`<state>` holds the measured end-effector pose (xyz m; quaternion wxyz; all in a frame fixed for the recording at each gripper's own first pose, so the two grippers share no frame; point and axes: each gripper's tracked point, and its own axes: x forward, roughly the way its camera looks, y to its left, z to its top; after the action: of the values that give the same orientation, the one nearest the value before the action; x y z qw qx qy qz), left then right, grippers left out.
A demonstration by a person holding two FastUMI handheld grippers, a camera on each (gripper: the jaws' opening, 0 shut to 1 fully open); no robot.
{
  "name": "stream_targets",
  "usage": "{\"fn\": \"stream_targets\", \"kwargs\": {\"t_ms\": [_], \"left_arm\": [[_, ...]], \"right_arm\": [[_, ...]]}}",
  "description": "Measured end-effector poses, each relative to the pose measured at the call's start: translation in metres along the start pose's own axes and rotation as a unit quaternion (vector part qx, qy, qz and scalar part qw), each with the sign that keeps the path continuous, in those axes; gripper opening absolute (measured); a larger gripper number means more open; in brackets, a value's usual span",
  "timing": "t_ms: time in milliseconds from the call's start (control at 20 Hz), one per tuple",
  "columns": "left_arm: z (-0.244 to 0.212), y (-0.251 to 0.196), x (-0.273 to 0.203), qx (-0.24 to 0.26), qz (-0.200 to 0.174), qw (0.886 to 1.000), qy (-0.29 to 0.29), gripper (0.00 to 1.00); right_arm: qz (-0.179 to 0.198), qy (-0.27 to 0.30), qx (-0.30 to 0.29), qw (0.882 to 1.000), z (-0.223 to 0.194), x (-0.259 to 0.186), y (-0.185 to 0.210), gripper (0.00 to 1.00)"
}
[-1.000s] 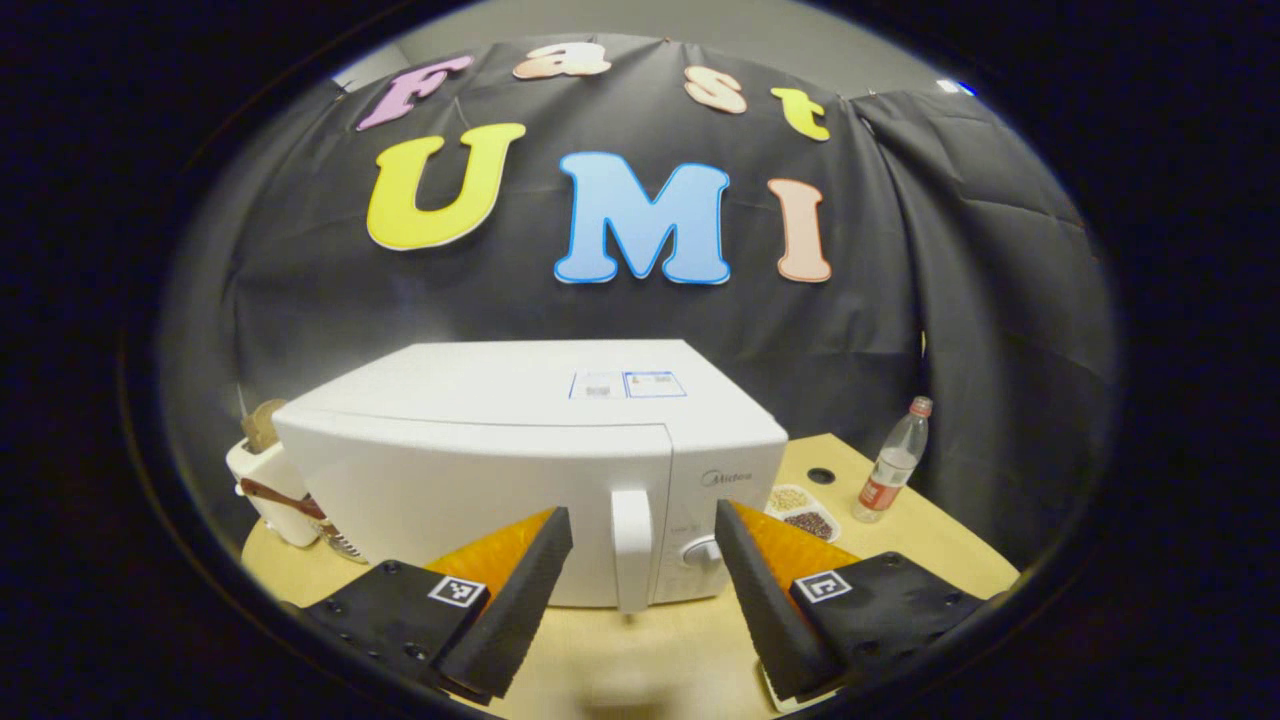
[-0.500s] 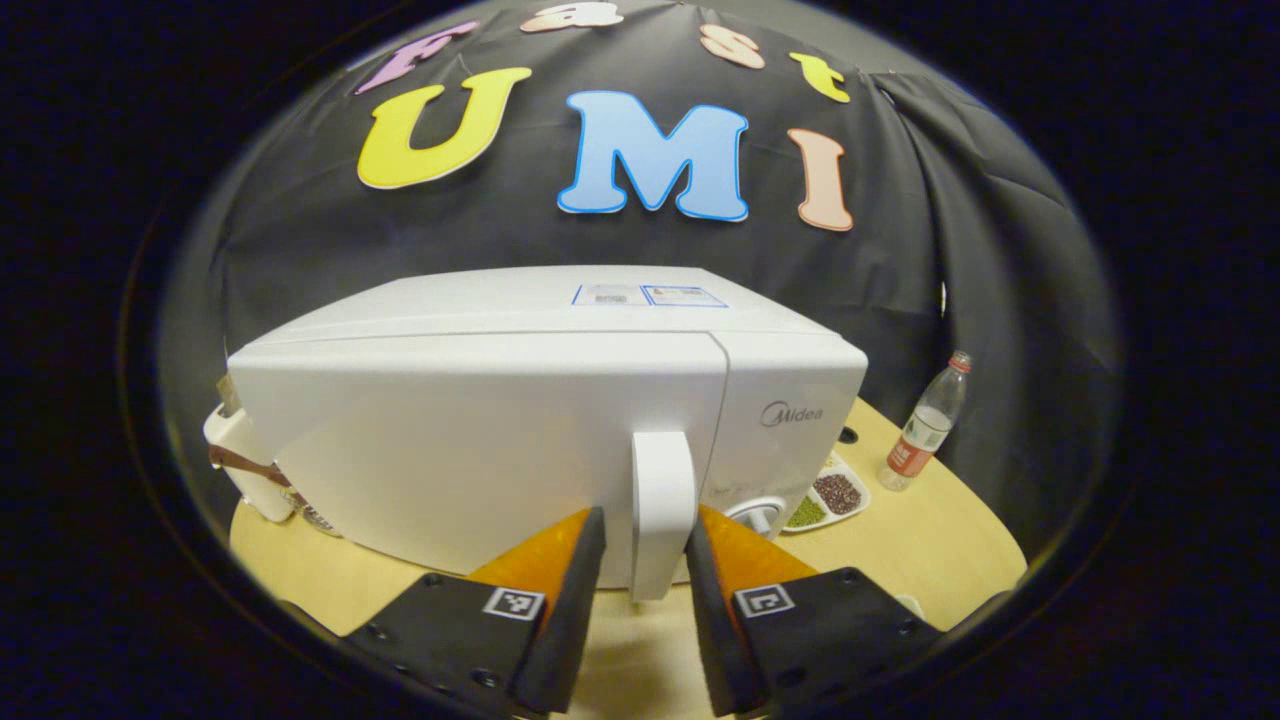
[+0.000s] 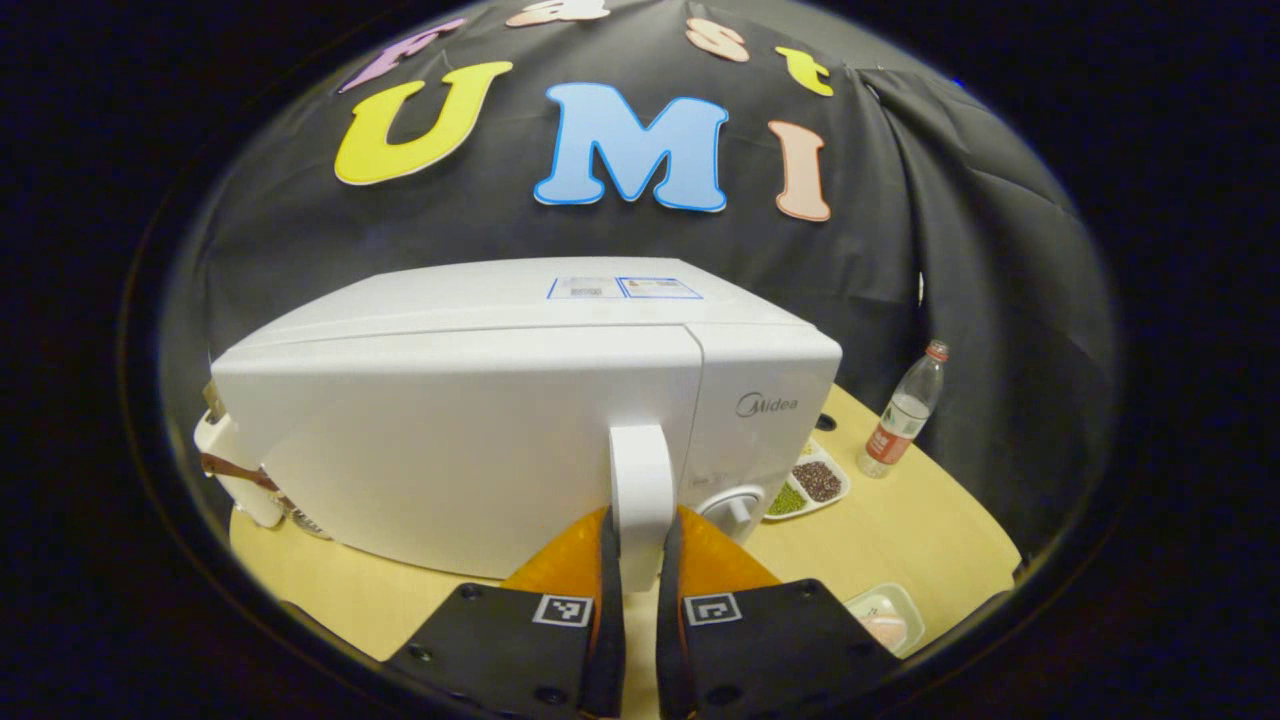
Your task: Open the microwave oven with the left hand, put the food in, and close the microwave oven.
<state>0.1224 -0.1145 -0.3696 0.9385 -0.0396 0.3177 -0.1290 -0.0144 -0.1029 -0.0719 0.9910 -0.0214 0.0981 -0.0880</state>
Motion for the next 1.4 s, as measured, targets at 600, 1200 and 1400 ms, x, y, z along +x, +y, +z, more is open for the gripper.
{"fn": "stream_targets", "kwargs": {"t_ms": [600,1200,1400], "left_arm": [[-0.062,0.02,-0.12,0.053,-0.031,0.998,0.031,0.19],[-0.11,0.083,-0.221,0.091,-0.074,0.99,0.083,0.19],[-0.124,0.121,-0.255,0.099,-0.082,0.988,0.09,0.19]], "right_arm": [[0.028,0.033,0.045,0.998,-0.027,0.014,0.035,0.96],[0.086,0.057,0.039,0.994,-0.042,-0.012,0.118,0.96],[0.098,0.066,0.043,0.992,-0.047,-0.021,0.143,0.96]]}}
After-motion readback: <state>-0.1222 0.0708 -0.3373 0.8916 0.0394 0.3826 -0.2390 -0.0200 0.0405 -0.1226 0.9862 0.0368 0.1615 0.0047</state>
